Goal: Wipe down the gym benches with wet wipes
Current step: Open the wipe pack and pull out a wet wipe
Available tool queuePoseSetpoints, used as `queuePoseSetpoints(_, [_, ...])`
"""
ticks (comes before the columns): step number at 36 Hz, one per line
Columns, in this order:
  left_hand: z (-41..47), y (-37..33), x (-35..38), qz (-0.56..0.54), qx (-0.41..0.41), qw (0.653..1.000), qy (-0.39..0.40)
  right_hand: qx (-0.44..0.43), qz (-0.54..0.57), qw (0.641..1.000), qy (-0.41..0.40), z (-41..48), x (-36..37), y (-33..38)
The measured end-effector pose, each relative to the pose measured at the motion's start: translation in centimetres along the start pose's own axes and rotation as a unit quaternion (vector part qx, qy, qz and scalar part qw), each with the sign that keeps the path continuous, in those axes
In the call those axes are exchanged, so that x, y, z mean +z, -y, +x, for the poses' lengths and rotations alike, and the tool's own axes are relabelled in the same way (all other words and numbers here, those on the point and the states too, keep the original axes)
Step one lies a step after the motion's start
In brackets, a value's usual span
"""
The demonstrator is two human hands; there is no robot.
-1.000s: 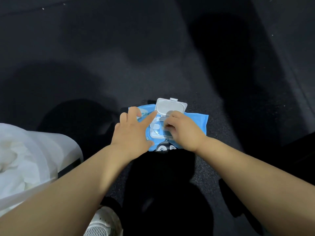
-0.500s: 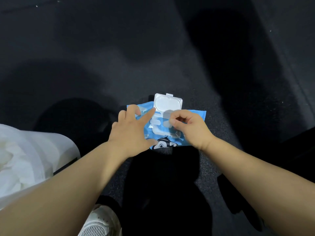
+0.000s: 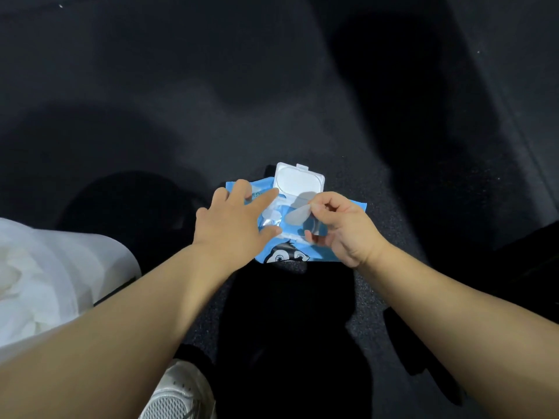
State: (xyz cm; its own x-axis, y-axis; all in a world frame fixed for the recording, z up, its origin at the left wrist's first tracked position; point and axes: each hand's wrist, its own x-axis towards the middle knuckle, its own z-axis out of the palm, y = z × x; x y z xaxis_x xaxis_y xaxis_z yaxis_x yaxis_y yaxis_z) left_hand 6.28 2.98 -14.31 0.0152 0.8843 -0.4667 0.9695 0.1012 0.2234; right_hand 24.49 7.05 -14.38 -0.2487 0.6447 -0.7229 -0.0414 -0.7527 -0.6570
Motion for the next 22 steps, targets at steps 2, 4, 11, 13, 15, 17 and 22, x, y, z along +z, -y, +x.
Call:
queuePoseSetpoints(2, [-0.1,-0.1,0.1,0.014,0.015,1.000,-0.003,-0.033,-0.139,0.990,0.003,0.1,-0.2,0.5])
queuePoseSetpoints(4, [-0.2,-0.2,0.2,0.012,0.019,1.000,-0.002,-0.095,-0.309,0.946,0.004,0.2,-0.2,1.1])
queuePoseSetpoints(11, [0.0,-0.2,0.2,0.043,0.015,0.999,-0.012,-0.155,-0.361,0.920,0.006,-0.8,0.3,0.8])
queuePoseSetpoints(13, [0.0,-0.4,0.3,0.043,0.012,0.999,-0.010,-0.147,-0.324,0.935,0.004,-1.2,-0.1,0.6])
queuePoseSetpoints(15, [0.0,-0.7,0.3,0.039,0.012,0.999,-0.009,-0.134,-0.269,0.954,0.007,-1.4,-0.5,0.4])
queuePoseSetpoints(17, [0.0,-0.8,0.3,0.039,0.009,0.999,-0.010,-0.114,-0.203,0.972,0.010,-1.5,-0.6,0.3])
queuePoseSetpoints(22, [0.4,-1.0,-0.3,0.036,0.022,0.999,-0.012,-0.101,-0.147,0.984,0.021,-1.7,-0.9,0.7])
